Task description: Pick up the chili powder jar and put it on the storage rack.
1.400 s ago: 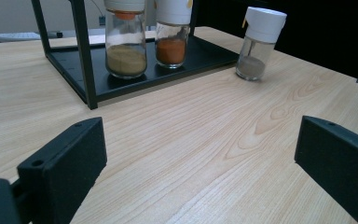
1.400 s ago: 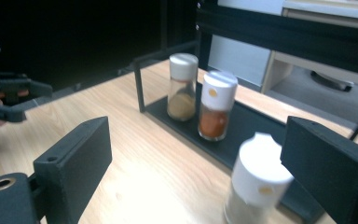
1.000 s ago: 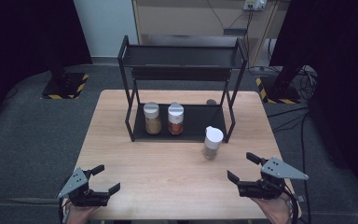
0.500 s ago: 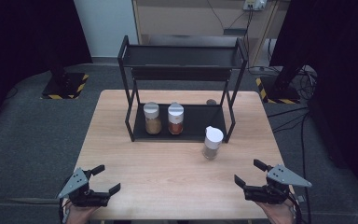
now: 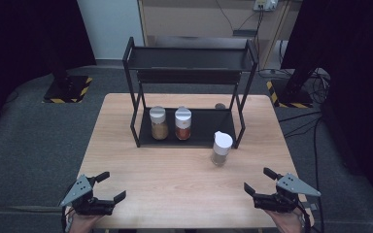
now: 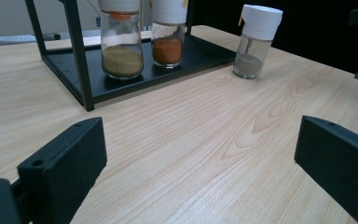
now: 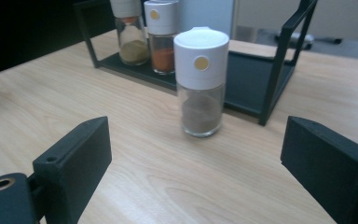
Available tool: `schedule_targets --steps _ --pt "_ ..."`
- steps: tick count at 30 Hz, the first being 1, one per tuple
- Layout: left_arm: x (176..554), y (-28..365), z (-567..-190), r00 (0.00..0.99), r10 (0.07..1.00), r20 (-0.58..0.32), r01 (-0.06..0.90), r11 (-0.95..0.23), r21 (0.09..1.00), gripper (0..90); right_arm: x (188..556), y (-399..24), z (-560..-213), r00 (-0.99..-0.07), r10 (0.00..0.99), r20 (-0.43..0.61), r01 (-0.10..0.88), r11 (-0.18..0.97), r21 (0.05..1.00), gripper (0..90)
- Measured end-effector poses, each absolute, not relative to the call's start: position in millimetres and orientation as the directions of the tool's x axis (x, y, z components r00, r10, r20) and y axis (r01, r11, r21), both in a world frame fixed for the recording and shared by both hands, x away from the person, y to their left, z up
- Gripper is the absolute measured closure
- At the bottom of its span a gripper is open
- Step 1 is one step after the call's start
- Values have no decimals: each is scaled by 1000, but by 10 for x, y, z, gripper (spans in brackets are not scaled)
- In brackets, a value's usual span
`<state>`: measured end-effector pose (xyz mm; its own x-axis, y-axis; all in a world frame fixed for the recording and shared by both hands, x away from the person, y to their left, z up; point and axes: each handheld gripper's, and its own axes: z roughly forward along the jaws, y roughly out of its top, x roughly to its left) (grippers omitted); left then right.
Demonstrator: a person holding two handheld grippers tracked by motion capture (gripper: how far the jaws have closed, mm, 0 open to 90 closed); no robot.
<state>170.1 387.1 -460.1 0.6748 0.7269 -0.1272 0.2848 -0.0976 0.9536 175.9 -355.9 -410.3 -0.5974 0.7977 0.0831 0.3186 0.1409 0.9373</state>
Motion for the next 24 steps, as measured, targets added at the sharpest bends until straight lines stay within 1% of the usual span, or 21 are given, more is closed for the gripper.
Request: schedule_targets --steps 1,3,7,11,24 --pt "1703 3871 -4601 676 726 -127 285 -98 954 12 1764 -3569 -4112 -599 795 95 324 133 937 87" --pt "1705 3870 -4601 678 724 -125 283 -100 954 12 1749 -3550 -4117 -595 800 73 314 148 938 87" --pt "1707 3873 -4603 681 722 -127 282 -98 955 12 1761 -3571 -4140 -603 793 87 317 138 938 86" --pt "1711 3874 -4608 684 718 -129 280 -94 955 13 1749 -3562 -4174 -608 792 54 292 159 943 89" --pt "1712 3882 -4612 686 716 -133 279 -90 956 13 1788 -3536 -4197 -615 787 48 304 181 935 88"
